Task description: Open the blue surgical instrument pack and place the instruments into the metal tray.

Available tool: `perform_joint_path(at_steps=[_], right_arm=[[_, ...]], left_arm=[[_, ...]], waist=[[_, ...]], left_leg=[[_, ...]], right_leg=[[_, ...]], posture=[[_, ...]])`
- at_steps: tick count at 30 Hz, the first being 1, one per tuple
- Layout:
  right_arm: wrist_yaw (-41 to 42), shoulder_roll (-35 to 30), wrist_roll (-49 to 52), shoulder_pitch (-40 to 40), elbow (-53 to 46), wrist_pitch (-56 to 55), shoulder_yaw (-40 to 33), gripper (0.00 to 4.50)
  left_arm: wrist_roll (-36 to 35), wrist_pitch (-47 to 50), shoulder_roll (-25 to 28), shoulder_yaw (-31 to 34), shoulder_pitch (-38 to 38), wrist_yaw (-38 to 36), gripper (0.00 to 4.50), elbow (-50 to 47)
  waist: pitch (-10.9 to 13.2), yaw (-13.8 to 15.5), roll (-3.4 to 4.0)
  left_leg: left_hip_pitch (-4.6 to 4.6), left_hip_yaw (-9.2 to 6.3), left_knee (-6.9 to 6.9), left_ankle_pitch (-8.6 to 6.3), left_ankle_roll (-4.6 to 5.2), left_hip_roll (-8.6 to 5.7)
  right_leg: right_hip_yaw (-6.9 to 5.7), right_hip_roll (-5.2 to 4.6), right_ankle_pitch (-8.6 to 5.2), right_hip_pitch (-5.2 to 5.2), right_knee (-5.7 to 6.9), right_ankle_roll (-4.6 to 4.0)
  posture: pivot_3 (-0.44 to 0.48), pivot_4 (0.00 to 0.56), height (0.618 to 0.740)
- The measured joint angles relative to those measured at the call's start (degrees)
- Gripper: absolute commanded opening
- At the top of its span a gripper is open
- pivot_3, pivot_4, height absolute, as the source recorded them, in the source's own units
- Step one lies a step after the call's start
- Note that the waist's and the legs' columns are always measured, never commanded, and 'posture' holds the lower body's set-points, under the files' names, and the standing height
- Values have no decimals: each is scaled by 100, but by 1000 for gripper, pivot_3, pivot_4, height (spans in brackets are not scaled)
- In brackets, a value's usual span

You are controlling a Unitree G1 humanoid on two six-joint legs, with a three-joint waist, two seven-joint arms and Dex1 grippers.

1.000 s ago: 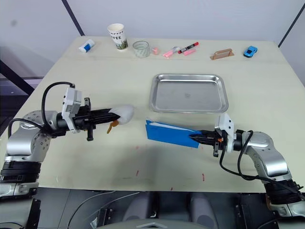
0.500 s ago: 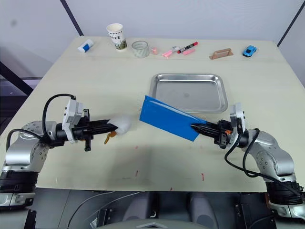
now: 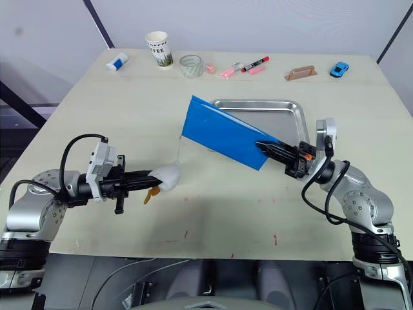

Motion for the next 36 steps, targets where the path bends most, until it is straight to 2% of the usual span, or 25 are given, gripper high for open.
perform_joint_path(at_steps=[2,4,13,17,19,20,23,30,36], right_arm=[[162,-134,-244,18,-1,-177,69,0],[563,-462,-955,162,-4,-783,353,0],[1328,-743,-2159,234,301,-1939,996,0],[1470,-735,-2347,234,548,-2212,1110,0],[1506,-712,-2375,234,619,-2288,1118,0],[1519,-711,-2385,234,650,-2330,1118,0],[1534,-712,-2388,236,658,-2379,1117,0],[1561,-720,-2381,293,657,-2371,1117,0],[1553,-731,-2367,308,644,-2291,1115,0]], left_arm=[[63,-27,49,-5,-3,-7,46,44],[257,-202,159,-9,-60,-58,46,361],[259,-78,402,-119,-195,-589,46,593],[278,36,412,-276,-111,-696,1560,590],[342,-6,416,-338,-112,-722,2509,604],[406,-138,413,-354,-133,-726,3139,715],[424,-310,360,-341,-279,-725,4314,934],[143,-331,280,-28,-872,-806,4418,1284],[245,-458,114,-40,-1345,-757,4418,1440]], waist=[[1,-1,1],[0,0,1],[2,-4,1],[5,-4,0],[5,-3,0],[6,-1,0],[8,5,-1],[9,3,-2],[10,2,-2]], left_leg=[[0,1,0,0,0,-2],[1,0,-1,0,0,-2],[0,5,-1,0,0,-2],[0,5,0,0,0,-1],[0,5,0,0,0,-1],[0,5,0,0,0,-1],[0,3,0,0,0,-1],[-1,5,0,0,0,-2],[0,5,1,0,0,-3]], right_leg=[[0,0,0,-1,0,0],[-2,1,0,-1,-1,0],[2,2,-1,-3,-1,0],[1,2,0,-4,1,0],[2,2,0,-4,2,0],[2,2,0,-4,1,0],[-1,2,0,-4,1,0],[1,1,0,-3,1,0],[2,2,0,-3,2,0]], posture=[[0,150,740],[0,150,740],[0,150,740],[0,150,740],[0,150,740],[0,150,740],[0,150,740],[0,150,740],[0,150,740]])
